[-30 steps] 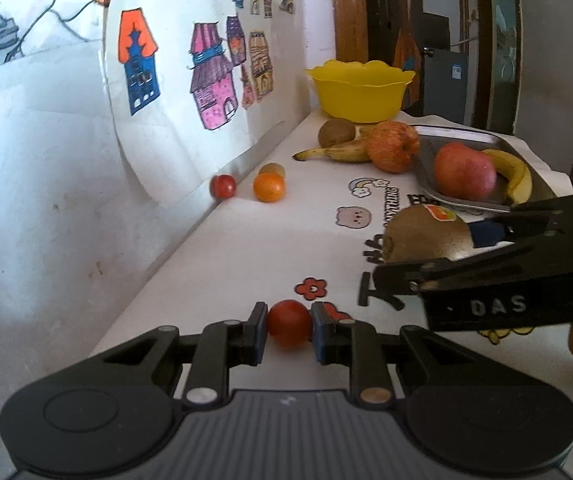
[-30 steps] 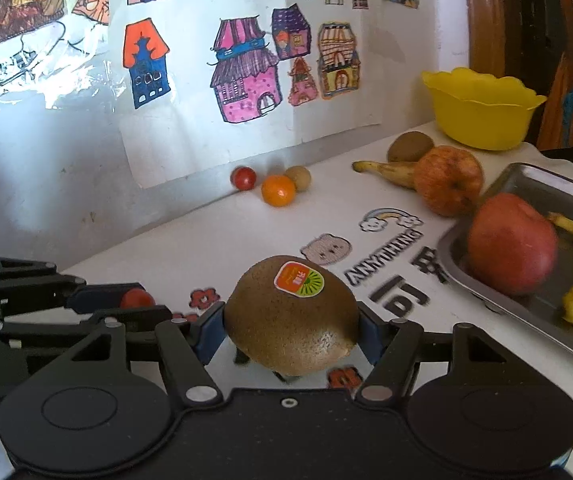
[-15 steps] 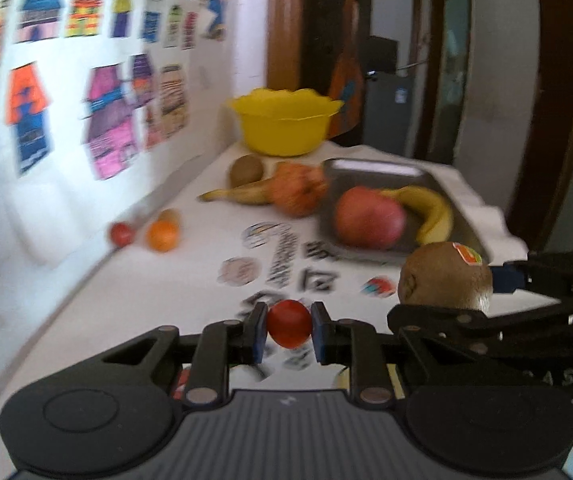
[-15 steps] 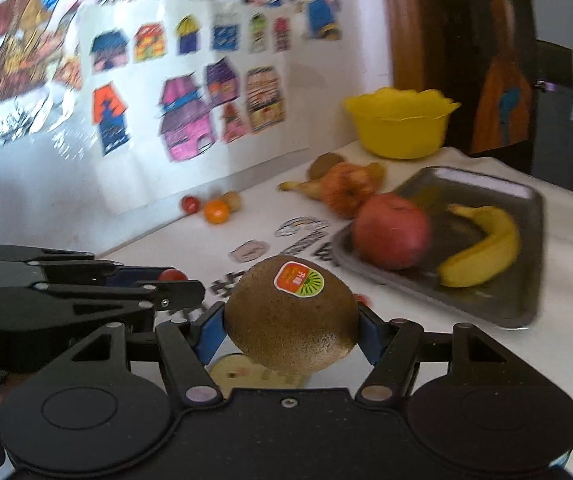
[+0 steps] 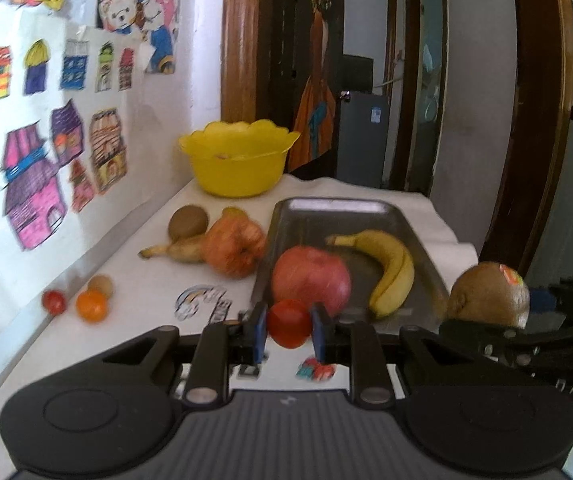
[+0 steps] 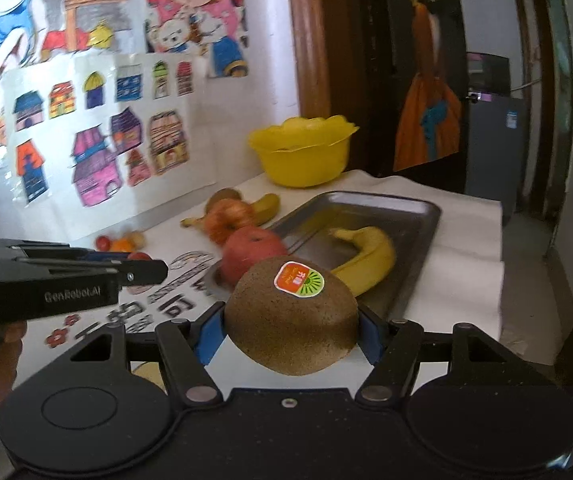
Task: Organize fruits
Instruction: 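Carry the cherry tomato and kiwi over the metal tray with both grippers, then lower the tomato and kiwi into the tray and open both grippers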
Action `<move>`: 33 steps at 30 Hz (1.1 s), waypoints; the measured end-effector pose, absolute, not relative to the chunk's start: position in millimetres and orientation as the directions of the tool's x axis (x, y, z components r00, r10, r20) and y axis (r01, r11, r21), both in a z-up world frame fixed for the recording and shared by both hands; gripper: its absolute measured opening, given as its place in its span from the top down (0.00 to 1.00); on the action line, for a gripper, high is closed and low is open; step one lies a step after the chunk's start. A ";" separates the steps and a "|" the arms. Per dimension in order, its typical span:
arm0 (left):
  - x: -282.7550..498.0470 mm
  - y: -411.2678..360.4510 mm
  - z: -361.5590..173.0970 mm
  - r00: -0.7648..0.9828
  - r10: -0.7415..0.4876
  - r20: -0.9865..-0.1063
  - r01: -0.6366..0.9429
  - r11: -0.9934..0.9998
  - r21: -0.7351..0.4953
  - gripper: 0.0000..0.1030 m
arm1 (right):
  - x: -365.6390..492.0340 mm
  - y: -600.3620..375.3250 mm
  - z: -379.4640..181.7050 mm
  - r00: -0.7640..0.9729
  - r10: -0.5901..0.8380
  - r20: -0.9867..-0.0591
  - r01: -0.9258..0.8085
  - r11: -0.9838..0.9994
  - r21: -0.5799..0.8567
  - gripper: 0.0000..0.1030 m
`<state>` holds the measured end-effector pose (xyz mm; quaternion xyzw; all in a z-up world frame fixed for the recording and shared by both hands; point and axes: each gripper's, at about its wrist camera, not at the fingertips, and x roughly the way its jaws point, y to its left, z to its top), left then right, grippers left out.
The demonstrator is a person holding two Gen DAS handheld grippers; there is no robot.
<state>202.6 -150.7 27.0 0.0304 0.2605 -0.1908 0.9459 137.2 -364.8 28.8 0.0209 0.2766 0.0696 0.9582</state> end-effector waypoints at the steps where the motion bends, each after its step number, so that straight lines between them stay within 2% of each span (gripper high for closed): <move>1: 205.8 -155.0 28.9 0.793 -0.349 -0.499 0.380 0.924 -0.042 0.76 | 139.3 -368.7 27.9 0.839 0.141 -0.526 -0.117 0.990 0.078 0.34; 14: 270.0 -217.3 34.2 0.795 -0.389 -0.466 0.433 0.901 -0.014 0.76 | 185.1 -401.7 7.7 0.840 0.134 -0.525 -0.108 0.991 0.079 0.34; 33: 314.0 -256.7 2.7 0.749 -0.375 -0.547 0.434 0.900 -0.022 0.76 | 213.8 -406.7 -8.8 0.809 0.168 -0.563 -0.142 0.986 0.091 0.34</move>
